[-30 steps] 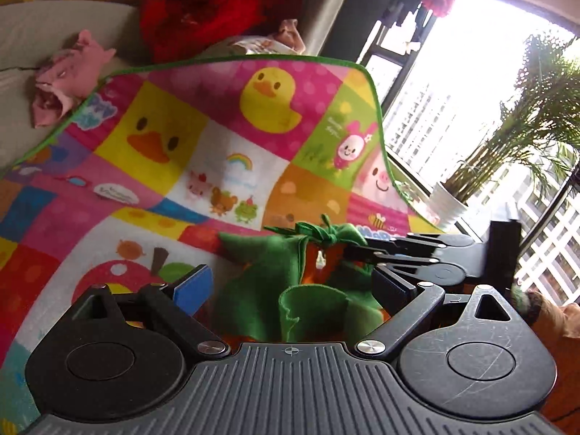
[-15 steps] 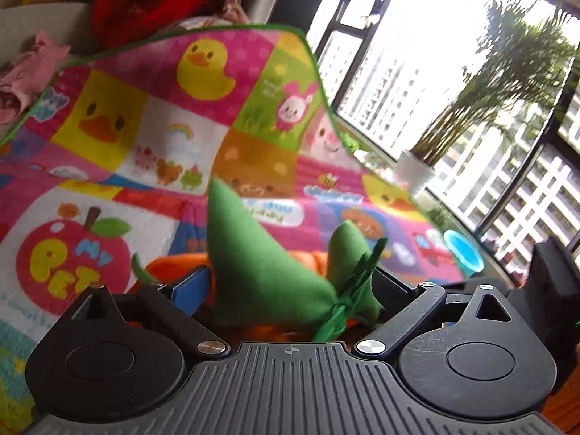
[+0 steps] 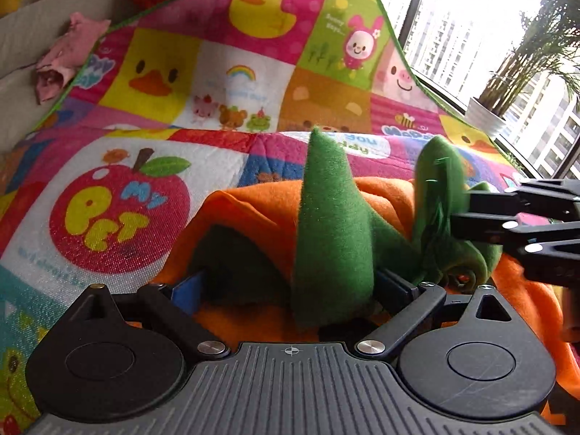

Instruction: Fold clothes

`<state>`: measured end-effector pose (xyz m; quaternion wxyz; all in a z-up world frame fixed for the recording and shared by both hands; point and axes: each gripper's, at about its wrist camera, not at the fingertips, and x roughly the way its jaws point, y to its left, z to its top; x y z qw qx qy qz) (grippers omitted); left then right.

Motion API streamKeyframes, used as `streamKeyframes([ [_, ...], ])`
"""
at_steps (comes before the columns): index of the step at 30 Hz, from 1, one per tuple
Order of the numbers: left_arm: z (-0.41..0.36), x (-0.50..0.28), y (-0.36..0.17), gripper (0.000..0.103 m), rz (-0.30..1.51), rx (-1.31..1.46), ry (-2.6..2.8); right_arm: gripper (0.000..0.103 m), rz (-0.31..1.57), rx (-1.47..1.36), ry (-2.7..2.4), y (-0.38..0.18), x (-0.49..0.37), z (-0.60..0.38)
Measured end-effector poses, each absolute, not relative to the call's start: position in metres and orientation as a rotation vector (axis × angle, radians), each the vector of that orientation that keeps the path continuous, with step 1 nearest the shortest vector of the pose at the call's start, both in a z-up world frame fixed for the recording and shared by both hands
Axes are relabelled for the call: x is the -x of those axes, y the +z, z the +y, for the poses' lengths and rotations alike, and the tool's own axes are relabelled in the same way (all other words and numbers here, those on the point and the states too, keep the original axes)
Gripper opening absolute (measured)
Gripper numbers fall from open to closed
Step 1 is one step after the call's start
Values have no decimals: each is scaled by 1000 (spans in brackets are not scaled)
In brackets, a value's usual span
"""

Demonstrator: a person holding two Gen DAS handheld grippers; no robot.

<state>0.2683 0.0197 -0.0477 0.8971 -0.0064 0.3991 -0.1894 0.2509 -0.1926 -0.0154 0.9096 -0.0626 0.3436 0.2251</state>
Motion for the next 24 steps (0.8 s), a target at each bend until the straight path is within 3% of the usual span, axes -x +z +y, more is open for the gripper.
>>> streamKeyframes([
  [4, 28, -249, -14, 98, 722, 9, -431, 33, 726, 133, 457, -37, -258, -192],
  [9, 36, -239, 28, 98, 571, 203, -654, 33, 717, 161, 456, -37, -255, -190],
  [12, 21, -255, 11, 98, 653, 224, -687, 34, 705, 173, 451, -33, -254, -190],
  [14, 15, -267, -13, 94, 720, 208, -620, 34, 672, 180, 441, -24, -250, -193],
  [15, 15, -273, -25, 87, 756, 217, -598, 34, 646, 184, 433, -17, -247, -195],
  [19, 20, -293, -60, 83, 843, 254, -538, 34, 568, 169, 421, 7, -244, -205],
  [24, 16, -294, -61, 84, 842, 221, -511, 34, 683, 169, 417, -21, -261, -198],
])
